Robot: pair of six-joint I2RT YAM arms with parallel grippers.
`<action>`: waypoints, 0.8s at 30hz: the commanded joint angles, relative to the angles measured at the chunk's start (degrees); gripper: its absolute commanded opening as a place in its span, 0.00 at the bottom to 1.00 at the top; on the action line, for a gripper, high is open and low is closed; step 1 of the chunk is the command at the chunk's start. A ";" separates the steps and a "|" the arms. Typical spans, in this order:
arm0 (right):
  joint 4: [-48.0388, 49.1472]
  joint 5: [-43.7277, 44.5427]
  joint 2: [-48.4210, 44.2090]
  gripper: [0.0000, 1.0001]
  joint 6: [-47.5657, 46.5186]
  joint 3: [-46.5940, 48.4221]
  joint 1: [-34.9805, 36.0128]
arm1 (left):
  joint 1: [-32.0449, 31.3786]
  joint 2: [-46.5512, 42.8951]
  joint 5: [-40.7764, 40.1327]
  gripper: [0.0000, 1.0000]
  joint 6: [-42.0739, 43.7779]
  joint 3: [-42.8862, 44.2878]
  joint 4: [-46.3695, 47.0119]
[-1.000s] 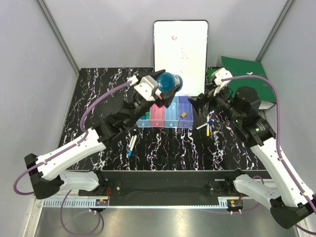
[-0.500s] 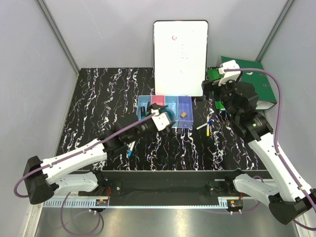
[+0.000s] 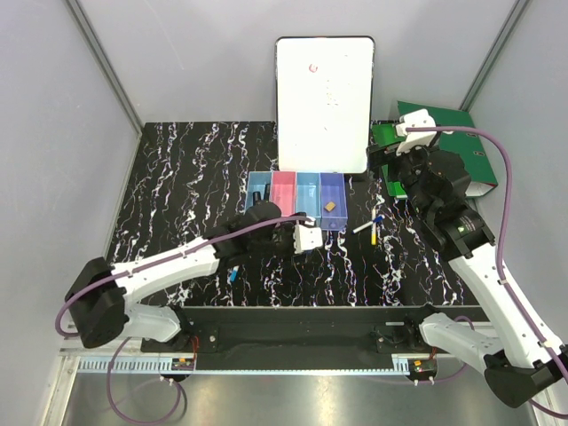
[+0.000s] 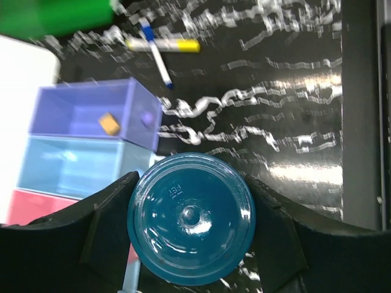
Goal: Sort the stationery into containers
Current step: Place the stationery at the center of the board.
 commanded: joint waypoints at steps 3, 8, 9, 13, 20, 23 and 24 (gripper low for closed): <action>3.43 -0.09 -0.49 1.00 -0.48 0.24 0.28 | 2.60 4.76 5.22 0.00 0.26 6.03 -4.60; 3.52 -0.27 0.04 1.00 -0.65 0.24 0.19 | 3.04 8.37 5.75 0.00 -1.76 5.68 -3.04; 3.52 -0.36 0.13 1.00 -0.74 0.16 0.28 | 3.13 8.98 6.02 0.00 -2.11 5.76 -2.76; 3.60 -0.71 0.31 1.00 -1.09 0.07 0.28 | 2.96 11.18 9.17 0.00 -5.26 5.15 1.98; 3.78 -0.54 0.39 1.00 -1.97 -0.20 0.28 | 2.34 16.71 12.35 0.00 -10.46 7.87 9.88; 3.87 -0.27 0.13 1.00 -2.23 -0.64 0.19 | 1.38 20.14 11.12 0.00 -11.25 9.54 10.77; 3.87 -0.19 0.04 1.00 -2.32 -0.72 0.28 | 0.85 21.02 10.33 0.00 -11.25 10.76 10.69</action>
